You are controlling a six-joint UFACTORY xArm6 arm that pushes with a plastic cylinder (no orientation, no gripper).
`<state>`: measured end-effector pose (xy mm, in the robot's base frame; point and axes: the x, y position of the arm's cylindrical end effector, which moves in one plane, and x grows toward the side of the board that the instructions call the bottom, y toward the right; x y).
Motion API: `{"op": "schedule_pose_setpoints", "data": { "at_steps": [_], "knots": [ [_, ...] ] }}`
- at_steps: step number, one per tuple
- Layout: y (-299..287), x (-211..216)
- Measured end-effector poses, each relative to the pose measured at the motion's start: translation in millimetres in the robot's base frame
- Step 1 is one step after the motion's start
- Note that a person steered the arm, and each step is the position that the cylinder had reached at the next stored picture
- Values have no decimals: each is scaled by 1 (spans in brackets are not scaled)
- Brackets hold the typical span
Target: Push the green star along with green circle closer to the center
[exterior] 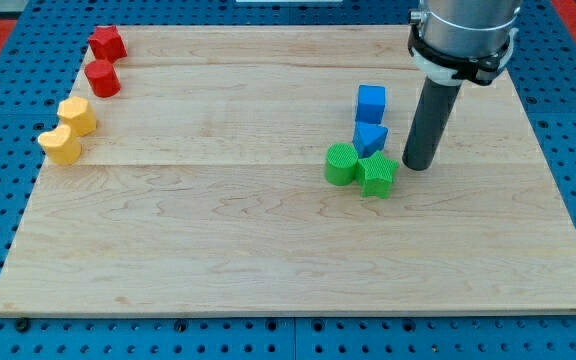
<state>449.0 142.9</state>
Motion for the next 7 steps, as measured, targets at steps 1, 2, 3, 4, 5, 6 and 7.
{"op": "schedule_pose_setpoints", "data": {
  "at_steps": [1,2,3,4,5,6,7],
  "knots": [
    [0,2],
    [0,2],
    [0,2],
    [-2,2],
    [-3,2],
    [-7,3],
    [-21,6]
  ]
}}
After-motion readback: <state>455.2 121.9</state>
